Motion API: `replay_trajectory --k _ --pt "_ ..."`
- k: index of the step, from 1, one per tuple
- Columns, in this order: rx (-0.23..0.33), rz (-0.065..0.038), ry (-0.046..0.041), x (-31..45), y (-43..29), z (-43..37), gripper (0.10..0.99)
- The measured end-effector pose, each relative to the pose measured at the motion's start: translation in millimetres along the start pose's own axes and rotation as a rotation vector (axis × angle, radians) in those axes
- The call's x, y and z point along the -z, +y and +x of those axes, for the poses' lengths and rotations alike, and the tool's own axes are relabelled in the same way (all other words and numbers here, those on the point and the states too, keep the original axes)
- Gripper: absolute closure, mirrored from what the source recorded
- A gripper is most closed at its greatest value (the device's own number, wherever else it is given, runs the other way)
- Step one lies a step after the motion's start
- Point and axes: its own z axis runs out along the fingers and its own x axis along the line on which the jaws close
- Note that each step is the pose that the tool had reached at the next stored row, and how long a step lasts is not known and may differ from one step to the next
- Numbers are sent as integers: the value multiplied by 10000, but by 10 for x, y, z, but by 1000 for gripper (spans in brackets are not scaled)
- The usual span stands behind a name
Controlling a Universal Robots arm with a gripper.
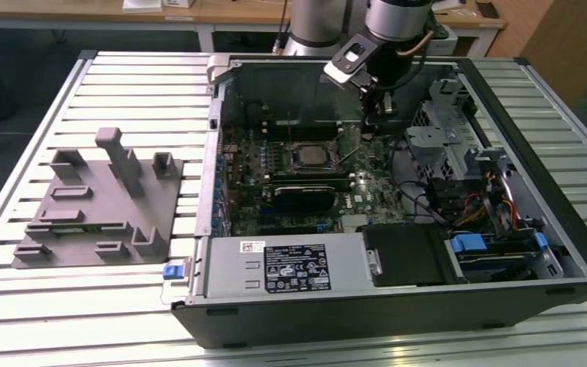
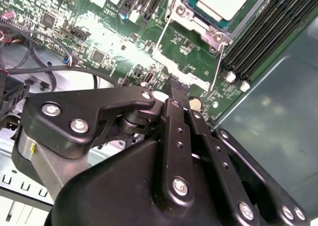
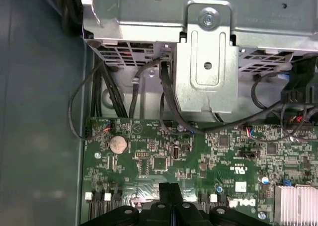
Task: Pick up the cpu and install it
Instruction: 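Close the cpu cover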
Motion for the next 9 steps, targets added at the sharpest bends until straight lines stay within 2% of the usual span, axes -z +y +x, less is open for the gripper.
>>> replay_trajectory --k 9 --pt "0 2 -1 -63 59 20 980"
